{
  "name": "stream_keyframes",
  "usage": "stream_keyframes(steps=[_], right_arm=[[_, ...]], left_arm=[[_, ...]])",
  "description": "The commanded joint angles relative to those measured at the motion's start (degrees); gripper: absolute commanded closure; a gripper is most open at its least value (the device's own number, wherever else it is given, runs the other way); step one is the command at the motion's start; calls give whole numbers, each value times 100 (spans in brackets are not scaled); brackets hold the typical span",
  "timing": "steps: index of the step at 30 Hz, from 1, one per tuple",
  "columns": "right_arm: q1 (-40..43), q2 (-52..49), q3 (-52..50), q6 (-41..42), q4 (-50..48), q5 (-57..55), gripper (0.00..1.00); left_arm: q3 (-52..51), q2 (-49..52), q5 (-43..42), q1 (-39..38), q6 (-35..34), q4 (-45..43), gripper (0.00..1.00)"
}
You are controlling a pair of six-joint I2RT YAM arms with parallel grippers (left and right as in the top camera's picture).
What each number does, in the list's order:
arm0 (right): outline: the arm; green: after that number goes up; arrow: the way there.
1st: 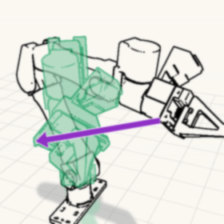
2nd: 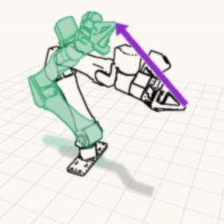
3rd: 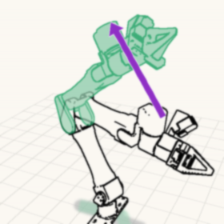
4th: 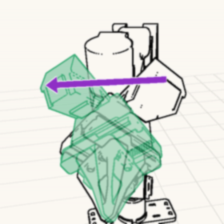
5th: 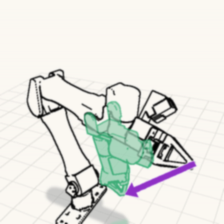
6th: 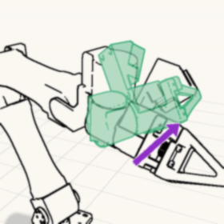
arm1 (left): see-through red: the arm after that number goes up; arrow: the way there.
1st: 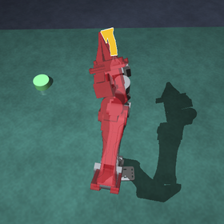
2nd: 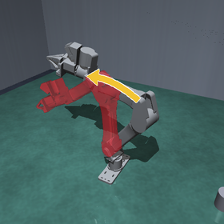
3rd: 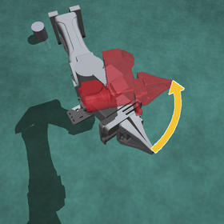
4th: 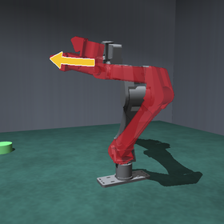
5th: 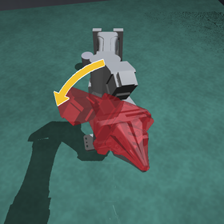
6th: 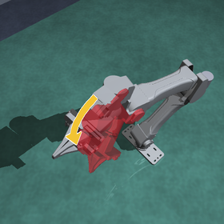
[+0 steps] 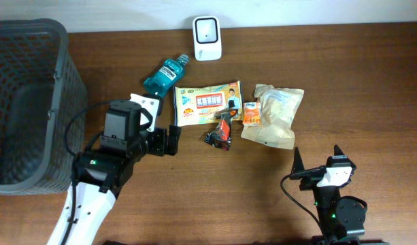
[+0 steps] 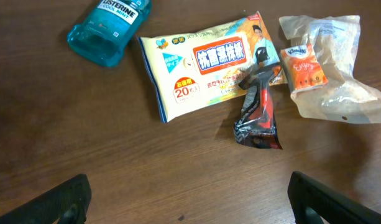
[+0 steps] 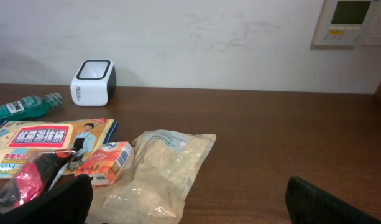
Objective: Scan the item barcode
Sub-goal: 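Move the left gripper back over the lying Listerine bottle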
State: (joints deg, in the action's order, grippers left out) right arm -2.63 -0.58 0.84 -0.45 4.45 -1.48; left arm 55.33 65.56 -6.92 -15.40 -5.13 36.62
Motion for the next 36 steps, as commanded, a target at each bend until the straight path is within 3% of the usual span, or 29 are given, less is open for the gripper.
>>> stream_keyframes(steps=[1,20,36], right_arm=[[-35,37,-52,-37,17,-9,1],[-35,37,-52,-39,17,-9,2],[-35,37,-52,-37,17,-9,1]], left_arm=[[0,-55,-85,17,48,72,1],[0,-55,-105,17,48,125,1],[0,-55,-835,17,144,227,1]])
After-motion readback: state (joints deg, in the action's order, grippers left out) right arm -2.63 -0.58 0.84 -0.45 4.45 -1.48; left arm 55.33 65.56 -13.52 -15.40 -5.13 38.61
